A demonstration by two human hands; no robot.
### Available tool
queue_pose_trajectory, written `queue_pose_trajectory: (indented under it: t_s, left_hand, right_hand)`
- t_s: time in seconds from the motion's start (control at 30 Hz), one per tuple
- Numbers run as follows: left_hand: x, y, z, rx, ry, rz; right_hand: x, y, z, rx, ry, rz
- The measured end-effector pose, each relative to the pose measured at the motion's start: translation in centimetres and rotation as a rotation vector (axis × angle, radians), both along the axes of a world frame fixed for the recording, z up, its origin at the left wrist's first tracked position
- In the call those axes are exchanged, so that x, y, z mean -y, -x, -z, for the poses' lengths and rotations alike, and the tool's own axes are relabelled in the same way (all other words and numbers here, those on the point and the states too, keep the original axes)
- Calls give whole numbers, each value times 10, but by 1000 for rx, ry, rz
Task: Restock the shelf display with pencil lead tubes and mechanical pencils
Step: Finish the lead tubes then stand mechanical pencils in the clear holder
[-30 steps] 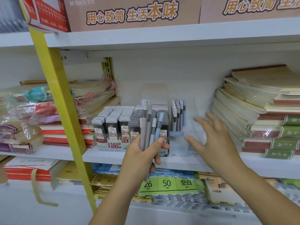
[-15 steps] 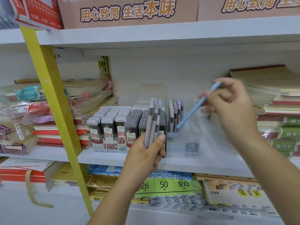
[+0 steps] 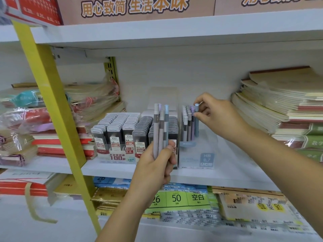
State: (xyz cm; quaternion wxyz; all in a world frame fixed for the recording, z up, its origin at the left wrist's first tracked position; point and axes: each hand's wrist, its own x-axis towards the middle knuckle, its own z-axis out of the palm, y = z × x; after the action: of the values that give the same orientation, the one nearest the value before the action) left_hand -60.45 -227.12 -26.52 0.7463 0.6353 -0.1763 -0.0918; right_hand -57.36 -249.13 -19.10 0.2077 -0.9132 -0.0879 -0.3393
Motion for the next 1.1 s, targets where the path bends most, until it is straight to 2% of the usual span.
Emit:
queue_pose_trajectory:
  t_s: [0.3,0.6,0.77,0.87,1.03,1.1]
  left_hand:
    - [-1,1,0,46,-30,20]
    - [-2,-2,1,60,-50,5]
    - [-4,-5,4,69,-83,29]
    - [-4,-4,3,37,6,62]
    - [-6,-2,1,1,94,121]
    - [-7,-2,1,-5,105,122]
  right_hand:
    - [2,-6,2,48,-21,-1]
    - [3,-8,7,-11,-10,10]
    - [0,-7,-1,84,217,117]
    - [-2,-5,-4,138,262,203]
    - [1,-2,-3,-21,246,297]
    - [-3,6,-3,26,216,287]
